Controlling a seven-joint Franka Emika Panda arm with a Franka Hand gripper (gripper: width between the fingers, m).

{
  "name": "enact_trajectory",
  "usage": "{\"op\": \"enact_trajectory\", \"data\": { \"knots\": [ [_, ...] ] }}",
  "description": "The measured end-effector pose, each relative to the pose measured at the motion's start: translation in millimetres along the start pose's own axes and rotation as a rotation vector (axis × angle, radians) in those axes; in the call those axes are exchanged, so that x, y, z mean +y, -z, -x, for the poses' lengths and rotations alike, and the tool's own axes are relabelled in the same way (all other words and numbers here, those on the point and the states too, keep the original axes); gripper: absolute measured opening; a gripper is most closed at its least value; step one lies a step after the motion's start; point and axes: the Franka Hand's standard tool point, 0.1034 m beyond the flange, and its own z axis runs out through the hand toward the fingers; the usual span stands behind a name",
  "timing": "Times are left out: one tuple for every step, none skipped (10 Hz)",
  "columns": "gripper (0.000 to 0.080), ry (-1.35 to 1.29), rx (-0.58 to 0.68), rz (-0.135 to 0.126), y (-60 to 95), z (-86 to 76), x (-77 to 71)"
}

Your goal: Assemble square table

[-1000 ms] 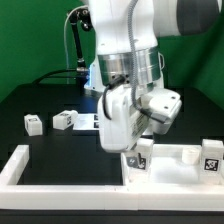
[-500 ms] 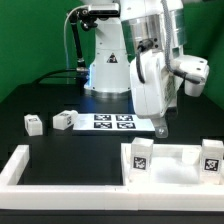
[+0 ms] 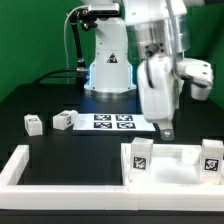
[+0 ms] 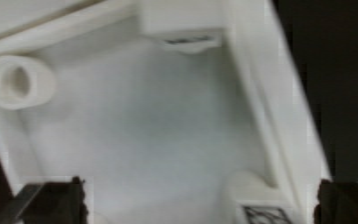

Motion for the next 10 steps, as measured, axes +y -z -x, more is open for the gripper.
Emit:
{"op": "enact_trajectory", "data": {
  "knots": [
    [0.0649, 0.107, 0.003, 0.033, -5.2, -2.0, 26.1],
    [0.0649, 0.146, 0.009, 0.063, -11.4, -5.3, 44.0],
    [0.0649, 0.171, 0.027, 0.088, -17.9, -8.0, 54.5],
    [0.0649, 0.155, 0.031, 0.101, -19.2, -6.9, 57.1],
    [0.0649, 0.157, 0.029, 0.099, -19.1, -7.3, 56.5],
    [0.0649, 0.157, 0.030, 0.100, -19.6, -7.3, 56.8],
    [0.0649, 0.157, 0.030, 0.100, -20.0, -7.4, 57.0],
    [0.0649, 0.154, 0.034, 0.085, -21.7, -7.7, 55.7],
    [0.0649, 0.139, 0.060, -0.022, -30.1, -11.2, 54.2],
    [0.0649, 0.137, 0.084, -0.059, -42.8, -16.7, 68.7]
  ]
}}
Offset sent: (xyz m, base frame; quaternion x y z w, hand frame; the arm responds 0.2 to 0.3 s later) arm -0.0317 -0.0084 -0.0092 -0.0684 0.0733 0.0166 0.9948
